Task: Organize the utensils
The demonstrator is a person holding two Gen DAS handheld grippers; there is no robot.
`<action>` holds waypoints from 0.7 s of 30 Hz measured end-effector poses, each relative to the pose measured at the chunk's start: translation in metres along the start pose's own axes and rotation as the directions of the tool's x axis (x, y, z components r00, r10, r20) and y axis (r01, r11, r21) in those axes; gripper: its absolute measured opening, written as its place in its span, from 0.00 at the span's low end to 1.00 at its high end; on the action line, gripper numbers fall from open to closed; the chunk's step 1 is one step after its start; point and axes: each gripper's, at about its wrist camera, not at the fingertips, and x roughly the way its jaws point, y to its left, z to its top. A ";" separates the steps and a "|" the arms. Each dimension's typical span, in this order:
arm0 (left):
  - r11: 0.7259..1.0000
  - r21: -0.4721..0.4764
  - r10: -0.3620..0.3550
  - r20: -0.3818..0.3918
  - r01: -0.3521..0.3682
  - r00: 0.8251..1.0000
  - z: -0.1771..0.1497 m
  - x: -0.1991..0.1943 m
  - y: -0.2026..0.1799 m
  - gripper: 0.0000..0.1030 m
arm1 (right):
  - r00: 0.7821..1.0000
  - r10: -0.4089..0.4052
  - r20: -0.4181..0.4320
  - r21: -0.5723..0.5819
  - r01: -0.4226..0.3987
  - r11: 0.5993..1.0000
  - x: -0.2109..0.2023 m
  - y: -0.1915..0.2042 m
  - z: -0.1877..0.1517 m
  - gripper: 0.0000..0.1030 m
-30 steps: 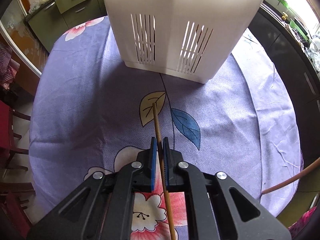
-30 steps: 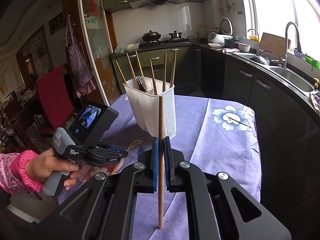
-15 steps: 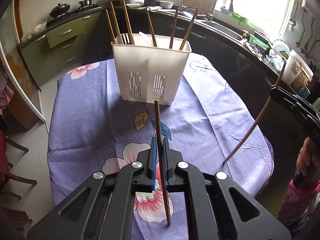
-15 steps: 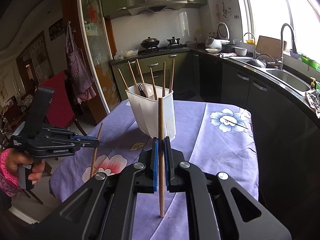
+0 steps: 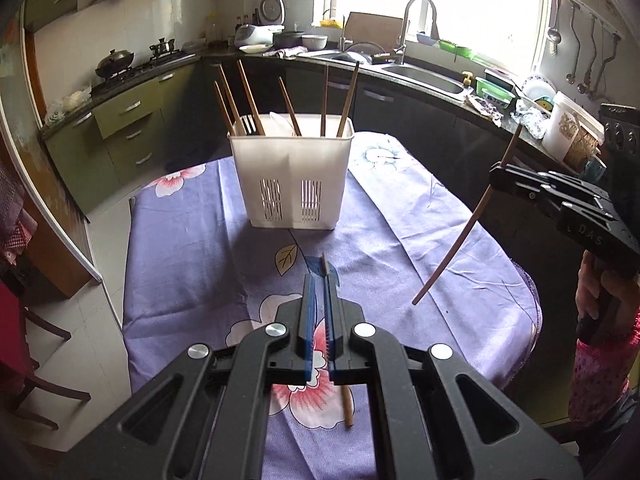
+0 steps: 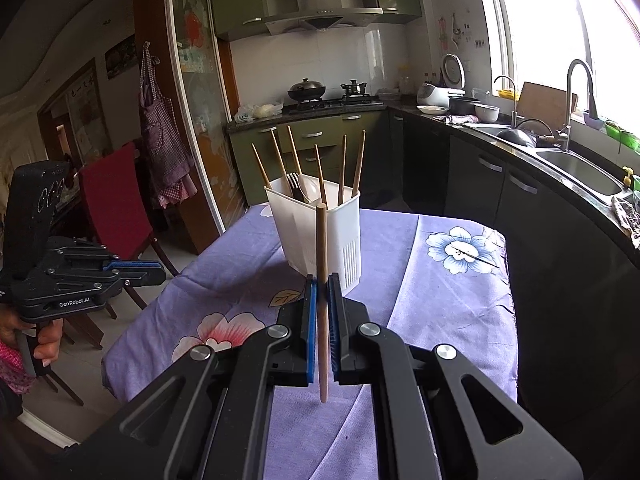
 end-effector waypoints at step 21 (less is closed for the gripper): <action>0.999 -0.040 -0.011 -0.371 -0.005 0.929 0.009 0.202 -0.037 0.25 | 0.999 -0.032 0.000 0.061 0.032 0.998 -0.008 -0.028 -0.006 0.06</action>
